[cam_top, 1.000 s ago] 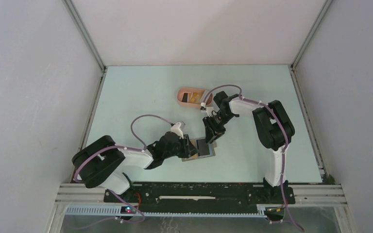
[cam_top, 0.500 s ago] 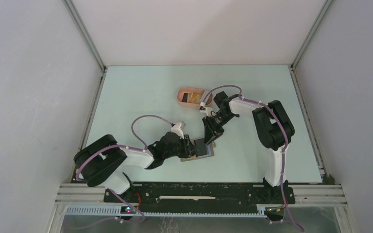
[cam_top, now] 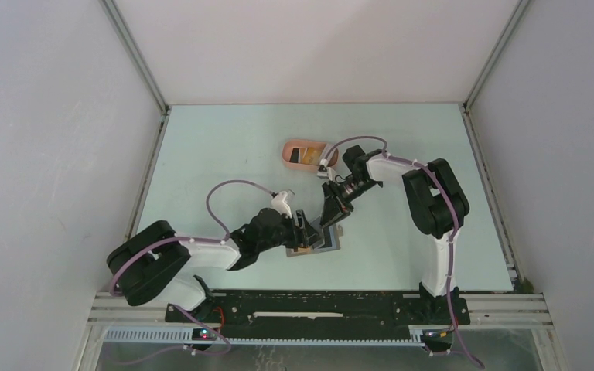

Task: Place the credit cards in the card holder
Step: Turn over the card slot in the card holder.

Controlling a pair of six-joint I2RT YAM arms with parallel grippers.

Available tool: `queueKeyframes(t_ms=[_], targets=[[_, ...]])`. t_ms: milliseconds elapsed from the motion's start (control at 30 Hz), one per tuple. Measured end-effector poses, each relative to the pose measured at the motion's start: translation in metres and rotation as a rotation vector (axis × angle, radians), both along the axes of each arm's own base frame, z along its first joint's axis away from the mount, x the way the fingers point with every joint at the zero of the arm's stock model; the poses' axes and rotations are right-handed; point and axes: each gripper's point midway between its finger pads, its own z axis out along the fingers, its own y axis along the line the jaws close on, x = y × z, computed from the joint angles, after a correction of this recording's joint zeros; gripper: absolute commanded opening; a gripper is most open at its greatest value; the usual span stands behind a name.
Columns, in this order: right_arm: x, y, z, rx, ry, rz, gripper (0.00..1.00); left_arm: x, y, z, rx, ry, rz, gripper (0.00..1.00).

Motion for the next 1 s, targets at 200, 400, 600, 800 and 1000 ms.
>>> queueKeyframes(t_ms=[200, 400, 600, 800, 1000], targets=[[-0.001, 0.007, 0.003, 0.064, 0.071, -0.013, 0.36, -0.003, 0.002, 0.016, -0.044, -0.033, -0.006, 0.67], [-0.001, 0.018, 0.002, 0.099, 0.103, -0.012, 0.36, -0.007, 0.009, 0.029, -0.053, -0.058, 0.012, 0.61], [-0.011, 0.037, 0.002, 0.111, 0.088, 0.028, 0.43, -0.013, 0.026, 0.059, -0.075, -0.118, 0.053, 0.59], [-0.028, 0.050, -0.015, 0.047, 0.068, 0.079, 0.46, -0.016, 0.035, 0.081, -0.108, -0.157, 0.075, 0.54], [-0.015, 0.035, -0.025, -0.025, 0.004, 0.053, 0.40, -0.018, 0.031, 0.054, -0.042, -0.104, 0.057, 0.49]])
